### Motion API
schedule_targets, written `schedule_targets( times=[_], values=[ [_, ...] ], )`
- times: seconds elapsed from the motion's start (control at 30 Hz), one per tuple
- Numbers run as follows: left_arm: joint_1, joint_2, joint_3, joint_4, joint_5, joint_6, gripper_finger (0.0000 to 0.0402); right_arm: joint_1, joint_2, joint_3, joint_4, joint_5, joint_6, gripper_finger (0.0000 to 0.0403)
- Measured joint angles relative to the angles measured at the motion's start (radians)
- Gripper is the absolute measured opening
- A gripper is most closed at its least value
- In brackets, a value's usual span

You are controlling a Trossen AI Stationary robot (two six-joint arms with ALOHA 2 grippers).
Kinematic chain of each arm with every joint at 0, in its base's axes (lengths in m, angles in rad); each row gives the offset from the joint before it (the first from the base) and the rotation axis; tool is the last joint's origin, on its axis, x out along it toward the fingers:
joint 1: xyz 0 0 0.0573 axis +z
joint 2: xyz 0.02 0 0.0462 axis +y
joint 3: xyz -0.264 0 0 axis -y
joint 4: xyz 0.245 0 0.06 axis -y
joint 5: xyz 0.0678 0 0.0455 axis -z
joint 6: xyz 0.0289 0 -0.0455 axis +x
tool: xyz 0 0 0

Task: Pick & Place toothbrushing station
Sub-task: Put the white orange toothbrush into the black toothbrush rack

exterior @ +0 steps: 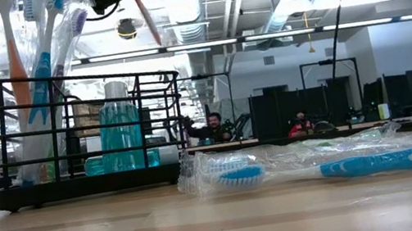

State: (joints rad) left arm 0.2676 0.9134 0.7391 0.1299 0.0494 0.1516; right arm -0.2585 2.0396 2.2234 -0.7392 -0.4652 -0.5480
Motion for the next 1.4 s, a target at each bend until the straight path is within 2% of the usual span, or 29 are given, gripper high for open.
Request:
schedule_targets(
  times=[0.57,0.73,1.0,1.23,1.4],
  values=[
    [0.000,0.000,0.000,0.013,0.000,0.000,0.0173,0.010,-0.021,0.001,0.060,0.021,0.027,0.0000],
    [0.000,0.000,0.000,0.023,0.000,0.000,0.0131,0.011,-0.021,0.001,0.070,0.021,0.029,0.0000],
    [0.000,0.000,0.000,0.026,0.000,0.000,0.0017,0.011,-0.021,0.001,0.070,0.021,0.028,0.0000],
    [0.000,0.000,0.000,0.023,0.000,0.000,0.0013,0.004,-0.021,0.001,0.066,0.005,0.025,0.0000],
    [0.000,0.000,0.000,0.022,-0.006,0.000,0.0013,-0.016,-0.029,0.000,0.045,-0.044,0.025,0.0000]
  ],
)
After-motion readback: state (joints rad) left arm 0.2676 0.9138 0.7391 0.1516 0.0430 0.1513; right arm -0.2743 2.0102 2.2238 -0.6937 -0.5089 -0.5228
